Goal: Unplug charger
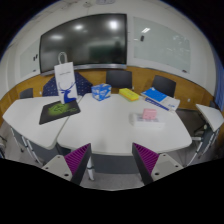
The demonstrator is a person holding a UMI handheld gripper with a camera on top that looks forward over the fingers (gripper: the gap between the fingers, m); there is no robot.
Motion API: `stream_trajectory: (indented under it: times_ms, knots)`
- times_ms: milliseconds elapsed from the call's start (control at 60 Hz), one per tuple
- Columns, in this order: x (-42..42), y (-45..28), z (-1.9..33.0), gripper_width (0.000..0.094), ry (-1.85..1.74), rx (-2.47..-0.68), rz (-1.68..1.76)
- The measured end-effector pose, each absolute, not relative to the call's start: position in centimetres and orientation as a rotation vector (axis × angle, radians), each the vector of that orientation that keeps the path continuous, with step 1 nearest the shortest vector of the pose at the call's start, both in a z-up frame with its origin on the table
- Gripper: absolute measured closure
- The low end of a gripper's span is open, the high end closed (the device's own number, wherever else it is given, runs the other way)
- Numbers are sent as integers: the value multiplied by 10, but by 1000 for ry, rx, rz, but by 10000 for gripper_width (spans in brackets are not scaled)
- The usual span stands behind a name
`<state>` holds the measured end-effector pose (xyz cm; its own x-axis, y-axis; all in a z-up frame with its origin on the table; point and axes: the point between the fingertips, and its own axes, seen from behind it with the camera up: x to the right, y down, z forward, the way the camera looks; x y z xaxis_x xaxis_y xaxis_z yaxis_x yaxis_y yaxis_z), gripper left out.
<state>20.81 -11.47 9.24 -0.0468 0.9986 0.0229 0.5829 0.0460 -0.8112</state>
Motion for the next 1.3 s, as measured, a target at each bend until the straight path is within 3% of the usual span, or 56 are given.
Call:
stream_trajectory:
  times_ms: [217,533,1300]
  knots:
    - [191,-28,91,81,-1563,-1646,785]
    - [151,42,79,77,-1465,-1645,776]
    - [-36,62,23,80,-1498,-1571,936]
